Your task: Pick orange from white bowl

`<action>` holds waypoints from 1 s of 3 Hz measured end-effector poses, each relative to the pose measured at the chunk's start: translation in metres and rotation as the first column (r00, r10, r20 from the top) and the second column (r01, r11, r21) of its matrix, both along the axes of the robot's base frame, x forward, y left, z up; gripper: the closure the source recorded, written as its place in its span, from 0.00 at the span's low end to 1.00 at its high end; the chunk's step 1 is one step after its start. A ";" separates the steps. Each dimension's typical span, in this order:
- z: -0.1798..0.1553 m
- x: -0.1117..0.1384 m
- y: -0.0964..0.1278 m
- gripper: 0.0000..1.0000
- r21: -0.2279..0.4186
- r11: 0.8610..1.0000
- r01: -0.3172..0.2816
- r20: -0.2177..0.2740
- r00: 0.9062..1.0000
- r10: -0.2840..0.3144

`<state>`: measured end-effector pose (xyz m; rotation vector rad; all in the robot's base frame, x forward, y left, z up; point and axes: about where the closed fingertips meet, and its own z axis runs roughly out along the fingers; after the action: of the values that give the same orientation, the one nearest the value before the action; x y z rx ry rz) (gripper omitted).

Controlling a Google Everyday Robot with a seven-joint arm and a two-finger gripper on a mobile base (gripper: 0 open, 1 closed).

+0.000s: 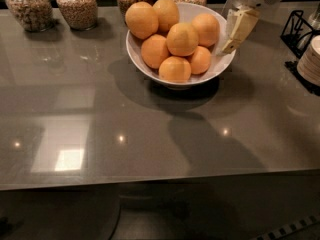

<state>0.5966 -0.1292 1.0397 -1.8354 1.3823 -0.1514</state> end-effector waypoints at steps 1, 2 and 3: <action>-0.008 0.022 0.007 0.21 -0.067 0.996 -0.063 0.026 0.998 0.065; -0.020 0.038 0.017 0.42 -0.109 0.987 -0.114 0.017 0.993 0.117; -0.036 0.049 0.028 0.37 -0.143 0.976 -0.162 -0.017 0.987 0.161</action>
Offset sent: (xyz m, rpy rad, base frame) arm 0.0569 0.0237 -0.0308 -0.1592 -0.0215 0.1706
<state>0.6457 -0.1013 1.0036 -2.0602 1.2470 -0.1658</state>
